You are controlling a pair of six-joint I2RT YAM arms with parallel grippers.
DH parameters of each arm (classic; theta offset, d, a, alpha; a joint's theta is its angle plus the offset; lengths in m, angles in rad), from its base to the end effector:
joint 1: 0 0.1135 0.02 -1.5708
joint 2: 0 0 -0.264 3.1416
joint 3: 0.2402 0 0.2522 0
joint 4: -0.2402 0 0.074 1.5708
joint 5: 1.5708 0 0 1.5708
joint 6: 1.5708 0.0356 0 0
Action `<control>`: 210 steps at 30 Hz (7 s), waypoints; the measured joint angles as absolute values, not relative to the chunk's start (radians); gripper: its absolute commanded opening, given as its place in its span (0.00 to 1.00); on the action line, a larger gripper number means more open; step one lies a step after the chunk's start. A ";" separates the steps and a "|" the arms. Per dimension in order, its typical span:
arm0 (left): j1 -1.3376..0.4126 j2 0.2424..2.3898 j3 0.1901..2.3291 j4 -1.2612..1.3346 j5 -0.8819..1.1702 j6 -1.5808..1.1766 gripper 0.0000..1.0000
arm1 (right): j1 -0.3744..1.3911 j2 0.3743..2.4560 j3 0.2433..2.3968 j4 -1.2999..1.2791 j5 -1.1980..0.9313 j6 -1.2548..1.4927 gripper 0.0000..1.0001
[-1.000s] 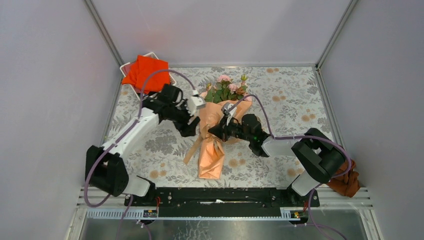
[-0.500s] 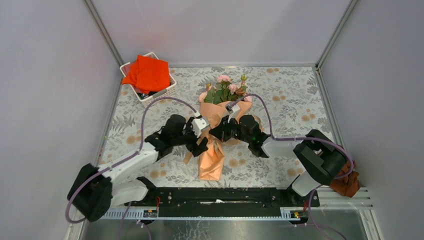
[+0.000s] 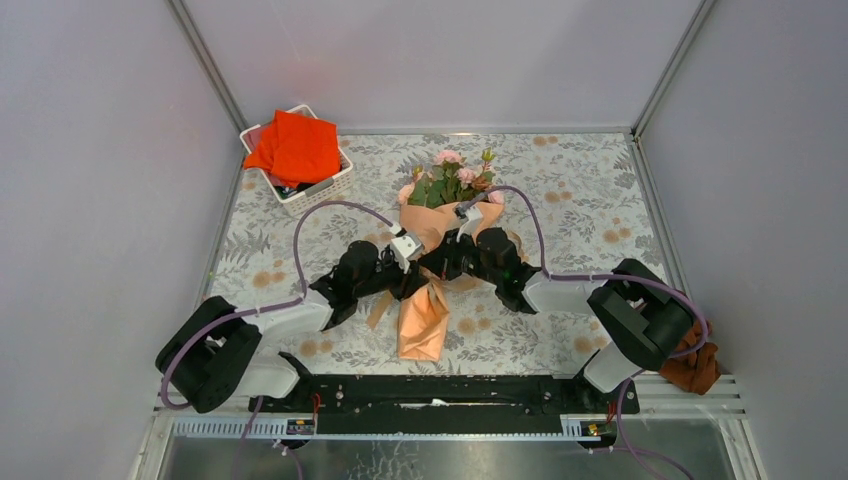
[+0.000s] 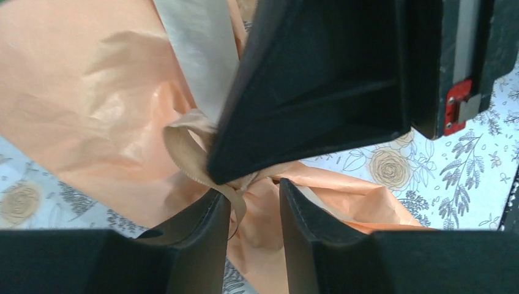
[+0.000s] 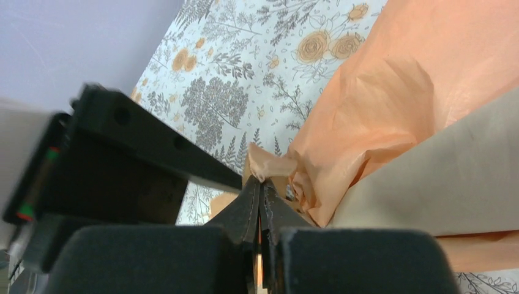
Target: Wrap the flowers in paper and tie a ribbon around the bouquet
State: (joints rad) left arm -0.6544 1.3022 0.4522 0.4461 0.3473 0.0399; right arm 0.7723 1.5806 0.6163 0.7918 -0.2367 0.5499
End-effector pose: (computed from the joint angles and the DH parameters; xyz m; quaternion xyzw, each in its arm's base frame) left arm 0.1953 -0.1651 0.1814 0.3692 0.7406 -0.3016 0.4736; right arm 0.2223 0.2282 0.1918 -0.1599 0.7469 0.4637 0.4489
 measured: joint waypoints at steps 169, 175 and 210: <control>-0.730 1.230 0.791 -0.505 0.918 0.579 0.00 | 0.796 1.436 0.755 0.321 -0.404 0.061 0.00; -0.816 1.311 0.651 0.051 0.941 0.021 0.00 | 0.793 1.443 0.789 0.288 -0.378 0.150 0.00; -0.339 1.063 0.482 -0.049 0.828 0.347 0.68 | 0.835 1.529 0.915 0.141 -0.348 0.382 0.00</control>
State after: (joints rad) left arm -0.3386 1.0634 0.4820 -0.0490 0.8284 0.3470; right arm 0.8352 1.5288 0.9146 0.1410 -0.3485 0.3817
